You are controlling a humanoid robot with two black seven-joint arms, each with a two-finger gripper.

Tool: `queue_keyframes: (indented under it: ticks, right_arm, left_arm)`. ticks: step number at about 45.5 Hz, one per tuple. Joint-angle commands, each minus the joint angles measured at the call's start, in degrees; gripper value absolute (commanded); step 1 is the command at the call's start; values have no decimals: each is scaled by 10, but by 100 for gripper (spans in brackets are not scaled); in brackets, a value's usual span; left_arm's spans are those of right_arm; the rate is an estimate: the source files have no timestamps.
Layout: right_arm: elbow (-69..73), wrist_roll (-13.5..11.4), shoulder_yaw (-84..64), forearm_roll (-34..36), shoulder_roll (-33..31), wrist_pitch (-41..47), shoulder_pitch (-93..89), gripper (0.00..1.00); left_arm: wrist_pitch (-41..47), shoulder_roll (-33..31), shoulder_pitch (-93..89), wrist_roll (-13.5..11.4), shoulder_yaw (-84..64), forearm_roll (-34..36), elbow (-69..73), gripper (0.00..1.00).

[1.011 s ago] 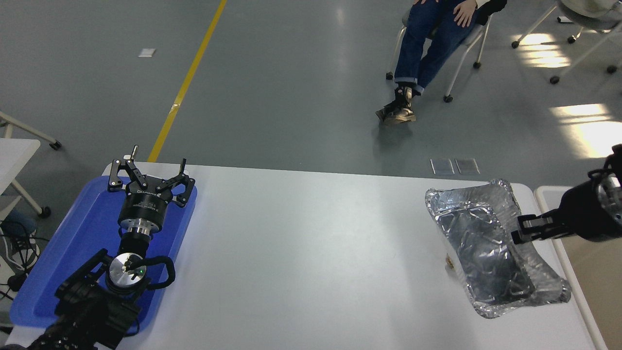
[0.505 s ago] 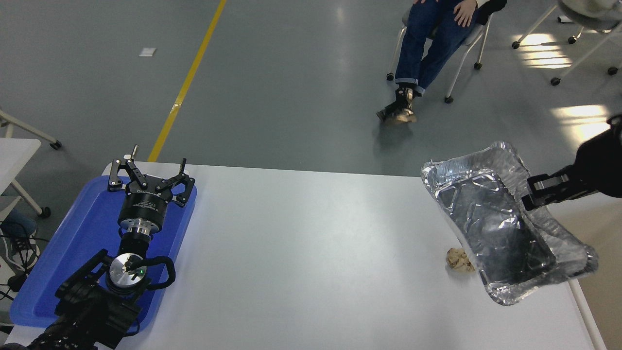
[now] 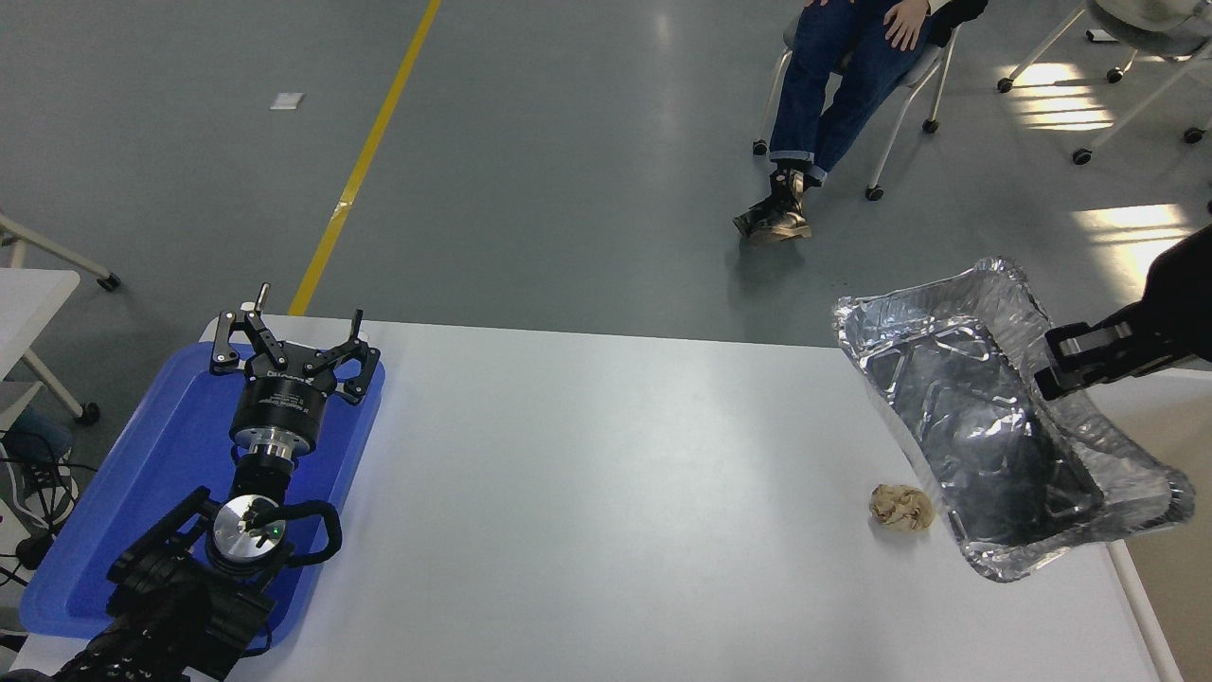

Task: Pick up foil plate and place in dustbin

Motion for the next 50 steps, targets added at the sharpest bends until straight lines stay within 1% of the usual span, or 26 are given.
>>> queue_keyframes:
  ticks: [1, 8, 10, 13, 18, 22, 28, 38, 43, 50]
  right_arm:
    - [-26, 2, -16, -83, -45, -1, -16, 0]
    - [-95, 9, -14, -193, -122, 2, -63, 0]
    - [-118, 16, -11, -222, -147, 3, -79, 0]
    - [-152, 38, -8, -265, -177, 3, -103, 0]
    - [-213, 75, -2, -330, -211, 0, -151, 0]
    - [-259, 89, 24, -357, -235, -3, -196, 0]
    - [-330, 89, 84, -373, -254, -15, -282, 0]
    - [-478, 94, 122, -376, -234, -112, -452, 0]
    - [-540, 111, 136, -370, -230, -157, -531, 0]
    - [-649, 111, 174, -365, -206, -231, -662, 0]
  left_arm:
    - [0, 0, 0, 0, 0, 0, 0, 100]
    - [0, 0, 0, 0, 0, 0, 0, 100]
    - [0, 0, 0, 0, 0, 0, 0, 100]
    - [0, 0, 0, 0, 0, 0, 0, 100]
    - [0, 0, 0, -1, 0, 0, 0, 100]
    - [0, 0, 0, -1, 0, -1, 0, 100]
    - [0, 0, 0, -2, 0, -1, 0, 100]
    - [0, 0, 0, -2, 0, -1, 1, 100]
    - [0, 0, 0, -2, 0, -1, 1, 100]
    - [0, 0, 0, -3, 0, -1, 1, 100]
